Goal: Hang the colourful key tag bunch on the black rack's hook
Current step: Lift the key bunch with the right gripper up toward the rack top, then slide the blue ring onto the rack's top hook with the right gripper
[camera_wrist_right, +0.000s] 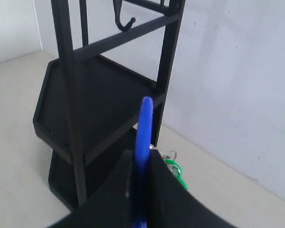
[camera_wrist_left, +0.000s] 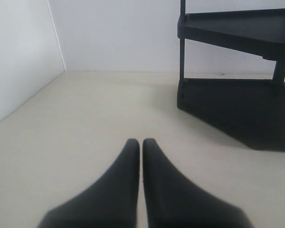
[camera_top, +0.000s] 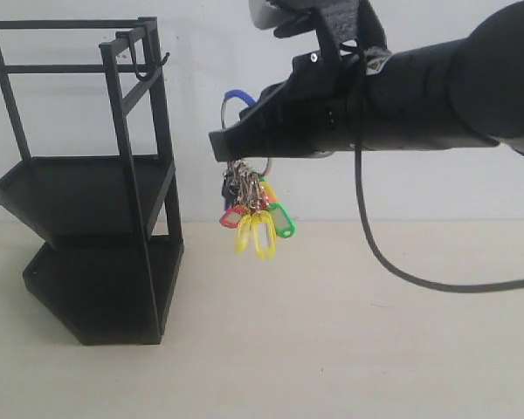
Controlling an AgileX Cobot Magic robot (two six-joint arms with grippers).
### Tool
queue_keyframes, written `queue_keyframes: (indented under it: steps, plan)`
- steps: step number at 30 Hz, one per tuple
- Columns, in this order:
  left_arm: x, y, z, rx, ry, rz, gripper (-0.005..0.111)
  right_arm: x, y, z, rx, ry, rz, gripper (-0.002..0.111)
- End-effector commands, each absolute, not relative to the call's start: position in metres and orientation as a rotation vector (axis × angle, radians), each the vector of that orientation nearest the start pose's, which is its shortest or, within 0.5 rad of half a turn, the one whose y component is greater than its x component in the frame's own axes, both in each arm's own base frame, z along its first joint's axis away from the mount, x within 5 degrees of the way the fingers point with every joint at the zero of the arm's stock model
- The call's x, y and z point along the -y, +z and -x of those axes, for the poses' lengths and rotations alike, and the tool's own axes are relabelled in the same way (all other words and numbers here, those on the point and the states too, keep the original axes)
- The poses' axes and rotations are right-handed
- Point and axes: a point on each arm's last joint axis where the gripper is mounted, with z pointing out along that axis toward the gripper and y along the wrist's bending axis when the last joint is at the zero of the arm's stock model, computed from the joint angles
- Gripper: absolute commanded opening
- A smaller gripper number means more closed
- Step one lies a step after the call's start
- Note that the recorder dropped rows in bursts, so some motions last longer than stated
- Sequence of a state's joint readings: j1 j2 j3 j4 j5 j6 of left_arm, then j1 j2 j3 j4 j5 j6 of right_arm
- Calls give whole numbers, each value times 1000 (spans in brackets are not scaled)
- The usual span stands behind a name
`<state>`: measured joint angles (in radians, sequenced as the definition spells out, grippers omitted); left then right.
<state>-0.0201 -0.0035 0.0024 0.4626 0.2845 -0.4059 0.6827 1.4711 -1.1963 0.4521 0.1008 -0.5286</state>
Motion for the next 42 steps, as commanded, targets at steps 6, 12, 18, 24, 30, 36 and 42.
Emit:
queue_keyframes:
  steps: [6, 12, 18, 24, 30, 36, 42]
  plan:
    - [-10, 190, -55, -1738, 119, 43, 4, -241, 384, -297, -1619, 463, 649, 0]
    - [-10, 190, -55, -1738, 119, 43, 4, -258, 386, -319, -1582, 446, 649, 0]
    - [-10, 190, -55, -1736, 118, 42, 4, -278, 380, -344, -1564, 428, 669, 0]
    - [-10, 190, -55, -1736, 118, 42, 4, -288, 373, -355, -1563, 428, 673, 0]
    - [-10, 190, -55, -1736, 118, 42, 4, -300, 368, -353, -1550, 436, 686, 0]
    - [-10, 190, -55, -1736, 118, 42, 4, -303, 365, -351, -1568, 444, 707, 0]
    - [-10, 190, -55, -1736, 118, 42, 4, -313, 367, -343, -1544, 463, 716, 0]
